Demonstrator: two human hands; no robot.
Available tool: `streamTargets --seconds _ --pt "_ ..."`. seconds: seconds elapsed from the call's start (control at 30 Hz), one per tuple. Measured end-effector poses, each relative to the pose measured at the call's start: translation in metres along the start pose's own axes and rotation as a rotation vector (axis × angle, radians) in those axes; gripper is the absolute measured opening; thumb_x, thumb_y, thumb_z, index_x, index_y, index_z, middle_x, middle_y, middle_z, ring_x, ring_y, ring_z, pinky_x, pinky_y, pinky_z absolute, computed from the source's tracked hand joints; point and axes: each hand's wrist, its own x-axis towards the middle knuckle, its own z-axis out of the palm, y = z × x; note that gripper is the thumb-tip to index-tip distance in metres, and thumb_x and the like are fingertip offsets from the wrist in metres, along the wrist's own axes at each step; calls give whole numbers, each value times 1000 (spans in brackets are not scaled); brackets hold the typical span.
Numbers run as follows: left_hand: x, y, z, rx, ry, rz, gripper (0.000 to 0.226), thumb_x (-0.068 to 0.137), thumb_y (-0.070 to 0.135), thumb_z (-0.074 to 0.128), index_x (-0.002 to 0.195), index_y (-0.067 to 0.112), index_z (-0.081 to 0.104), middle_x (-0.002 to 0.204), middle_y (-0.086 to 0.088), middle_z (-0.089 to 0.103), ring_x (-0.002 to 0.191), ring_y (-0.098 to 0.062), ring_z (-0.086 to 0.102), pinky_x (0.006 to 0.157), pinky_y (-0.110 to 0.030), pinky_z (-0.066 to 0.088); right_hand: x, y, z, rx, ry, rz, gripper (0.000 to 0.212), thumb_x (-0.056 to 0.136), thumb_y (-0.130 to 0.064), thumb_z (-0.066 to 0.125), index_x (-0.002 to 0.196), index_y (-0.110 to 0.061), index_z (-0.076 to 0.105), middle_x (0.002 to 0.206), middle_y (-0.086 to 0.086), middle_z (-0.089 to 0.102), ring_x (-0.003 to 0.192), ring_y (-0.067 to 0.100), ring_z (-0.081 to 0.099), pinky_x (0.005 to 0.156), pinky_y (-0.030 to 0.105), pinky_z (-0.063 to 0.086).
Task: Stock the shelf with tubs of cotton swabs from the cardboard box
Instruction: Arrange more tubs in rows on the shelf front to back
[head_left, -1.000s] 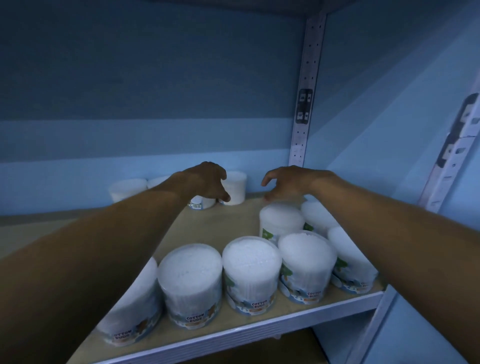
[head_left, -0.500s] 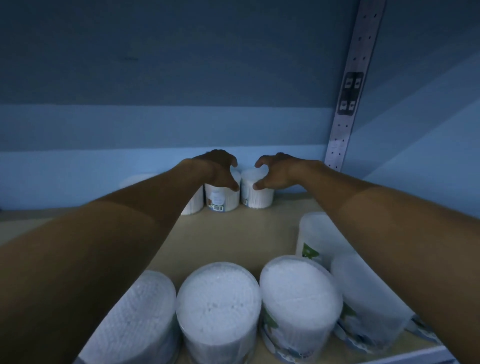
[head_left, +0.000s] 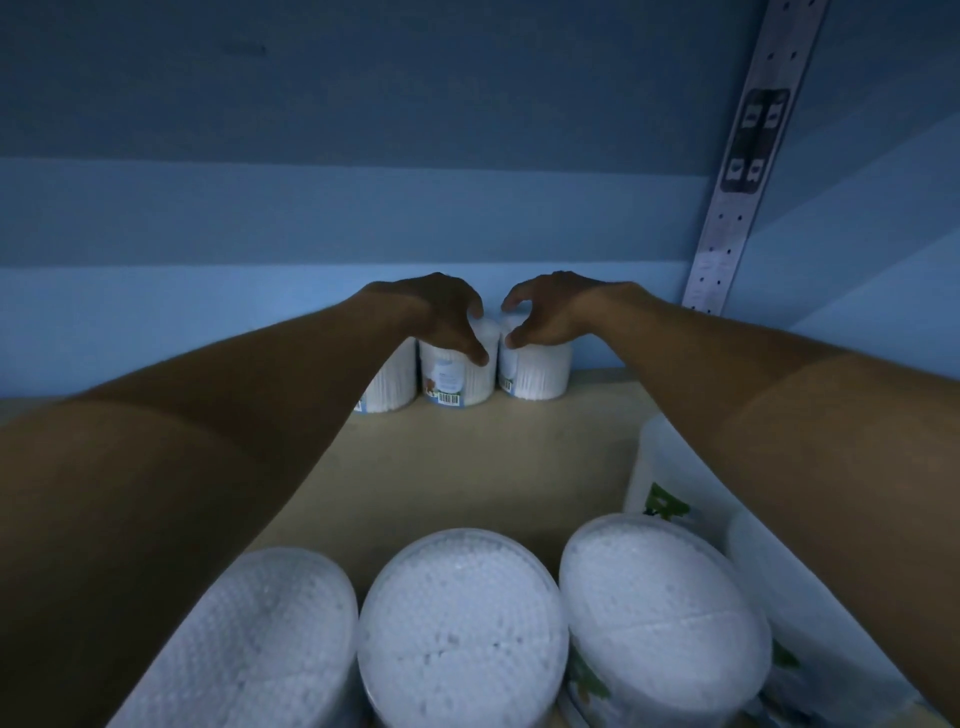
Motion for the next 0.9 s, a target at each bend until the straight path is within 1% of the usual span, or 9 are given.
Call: streamTargets --seconds 0.13,0.37,0.6,0.77,0.9 --pt "1 4 -2 32 -6 3 75 78 58 71 141 25 49 147 1 47 133 -22 45 108 -37 40 0 -1 1 10 -8 3 59 90 -50 64 144 -34 48 154 -3 40 138 23 42 106 33 40" --pt "-5 11 -7 35 -8 -1 72 75 59 74 135 24 56 137 1 56 123 -21 53 100 -35 46 -6 -2 3 44 2 34 57 90 -47 65 144 -36 49 154 -3 40 136 23 44 107 33 42" --pt "-16 15 -4 10 -10 -18 73 75 58 74 136 25 54 137 1 55 124 -21 53 99 -35 46 -18 -6 4 63 -7 58 57 91 -44 64 145 -36 47 154 -2 40 136 24 44 104 33 42" --pt "-27 19 -3 9 -10 -33 76 73 60 74 138 27 51 139 3 52 126 -21 51 100 -36 46 -29 -9 4 42 -25 68 58 91 -45 64 146 -37 46 156 -3 38 137 24 42 107 33 41" --pt "-38 22 -4 20 -24 -28 76 74 61 73 138 27 50 139 3 51 126 -21 50 101 -38 46 -41 -13 4 24 -31 65 58 93 -43 63 147 -35 45 156 -2 37 138 25 41 108 35 41"
